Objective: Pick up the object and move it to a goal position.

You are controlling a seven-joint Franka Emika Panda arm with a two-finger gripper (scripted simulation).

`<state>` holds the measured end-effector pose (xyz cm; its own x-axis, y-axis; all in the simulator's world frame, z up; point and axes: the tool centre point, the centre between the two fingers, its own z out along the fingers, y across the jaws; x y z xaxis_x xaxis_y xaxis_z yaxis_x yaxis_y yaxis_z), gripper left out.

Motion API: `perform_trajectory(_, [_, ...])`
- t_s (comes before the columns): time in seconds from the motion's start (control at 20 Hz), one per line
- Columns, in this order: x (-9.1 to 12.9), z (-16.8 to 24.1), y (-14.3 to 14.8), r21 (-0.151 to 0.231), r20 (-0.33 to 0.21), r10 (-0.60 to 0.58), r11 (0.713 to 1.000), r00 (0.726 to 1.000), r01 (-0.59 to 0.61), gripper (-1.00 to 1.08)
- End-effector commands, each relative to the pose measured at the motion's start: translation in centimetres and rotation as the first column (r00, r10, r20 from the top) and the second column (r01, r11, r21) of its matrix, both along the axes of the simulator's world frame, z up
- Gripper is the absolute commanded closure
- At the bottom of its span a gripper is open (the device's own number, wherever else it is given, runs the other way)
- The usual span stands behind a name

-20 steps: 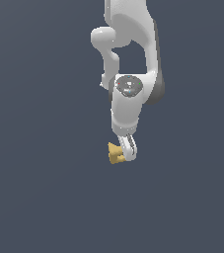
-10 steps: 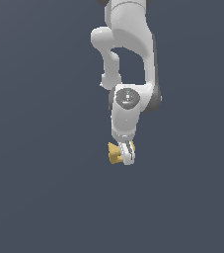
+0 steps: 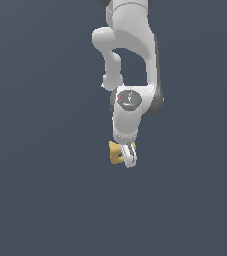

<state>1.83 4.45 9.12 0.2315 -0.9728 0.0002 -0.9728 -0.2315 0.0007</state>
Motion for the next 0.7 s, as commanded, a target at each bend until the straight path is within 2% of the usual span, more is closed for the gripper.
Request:
perform_trajectory(0.0, [0.0, 0.0, 0.0, 0.000, 0.001, 0.000, 1.000, 1.000, 0.000, 1.08])
perform_trajectory(0.3, [0.1, 0.8, 0.0, 0.000, 0.001, 0.000, 1.000, 1.000, 0.000, 1.08])
perform_trajectory(0.65, [0.8, 4.5, 0.1, 0.000, 0.001, 0.000, 1.000, 1.000, 0.000, 1.08])
